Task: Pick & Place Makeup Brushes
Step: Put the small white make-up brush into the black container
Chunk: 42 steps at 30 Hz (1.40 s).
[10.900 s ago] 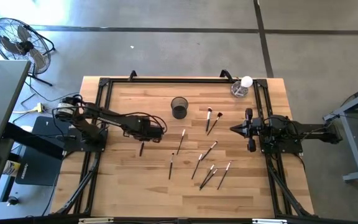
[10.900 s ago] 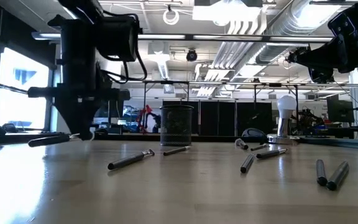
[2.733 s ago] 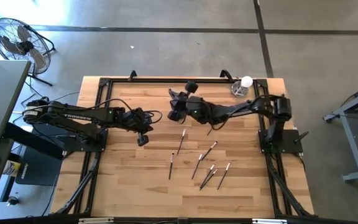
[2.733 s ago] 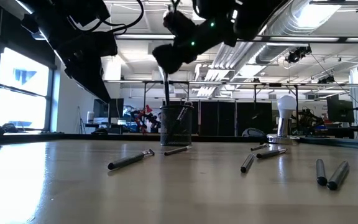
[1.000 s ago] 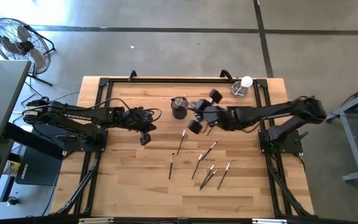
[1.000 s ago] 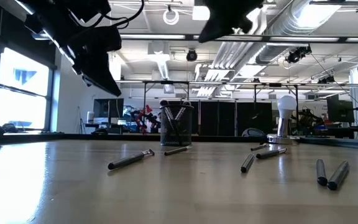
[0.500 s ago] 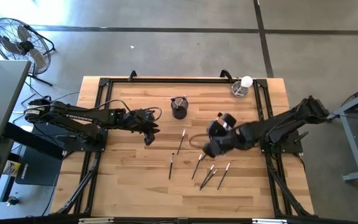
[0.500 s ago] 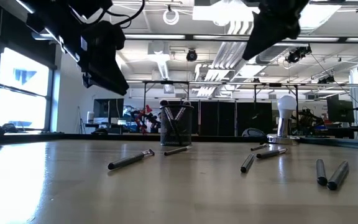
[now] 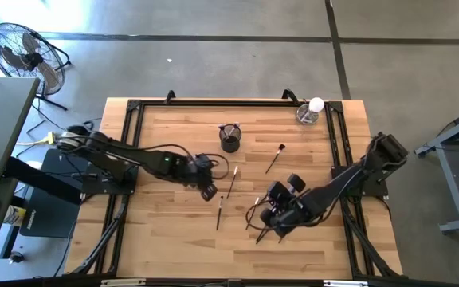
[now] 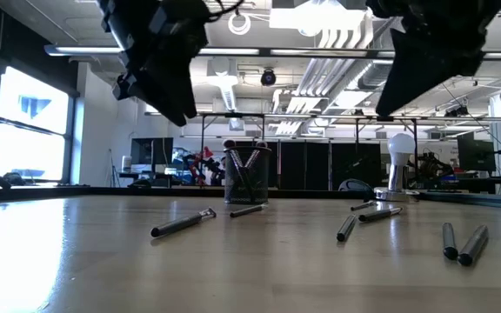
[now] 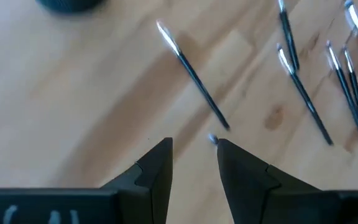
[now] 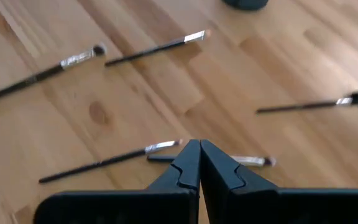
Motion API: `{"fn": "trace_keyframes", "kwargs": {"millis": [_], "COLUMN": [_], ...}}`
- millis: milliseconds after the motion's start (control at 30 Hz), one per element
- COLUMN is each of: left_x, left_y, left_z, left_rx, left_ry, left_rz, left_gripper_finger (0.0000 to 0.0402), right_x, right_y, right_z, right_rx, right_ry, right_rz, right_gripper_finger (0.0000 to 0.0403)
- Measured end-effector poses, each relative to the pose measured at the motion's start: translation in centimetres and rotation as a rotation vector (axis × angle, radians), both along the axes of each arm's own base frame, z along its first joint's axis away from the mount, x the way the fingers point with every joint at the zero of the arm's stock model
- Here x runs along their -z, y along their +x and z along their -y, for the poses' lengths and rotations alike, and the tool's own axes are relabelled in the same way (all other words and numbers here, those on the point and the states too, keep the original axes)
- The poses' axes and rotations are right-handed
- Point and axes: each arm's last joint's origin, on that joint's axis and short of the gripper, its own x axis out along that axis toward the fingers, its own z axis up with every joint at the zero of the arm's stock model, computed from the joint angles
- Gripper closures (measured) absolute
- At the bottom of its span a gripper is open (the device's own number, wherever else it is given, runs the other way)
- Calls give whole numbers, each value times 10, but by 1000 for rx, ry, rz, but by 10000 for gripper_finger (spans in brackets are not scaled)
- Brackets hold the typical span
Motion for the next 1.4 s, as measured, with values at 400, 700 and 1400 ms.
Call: {"fn": "trace_keyframes", "kwargs": {"millis": [400, 700, 1400], "left_x": [42, 70, 88], "left_y": [57, 72, 78], "left_z": [15, 8, 10], "left_rx": [1, -58, -136], "left_ry": [-128, -184, -215], "left_rz": [-178, -249, -264], "left_gripper_finger": [276, 276, 281], "right_x": [15, 14, 14], "right_y": [-10, -16, -15], "right_z": [-26, -34, -33], "right_rx": [3, -27, -29], "right_ry": [14, -1, -15], "right_rz": [22, 28, 36], "right_gripper_finger": [401, 402, 401]}}
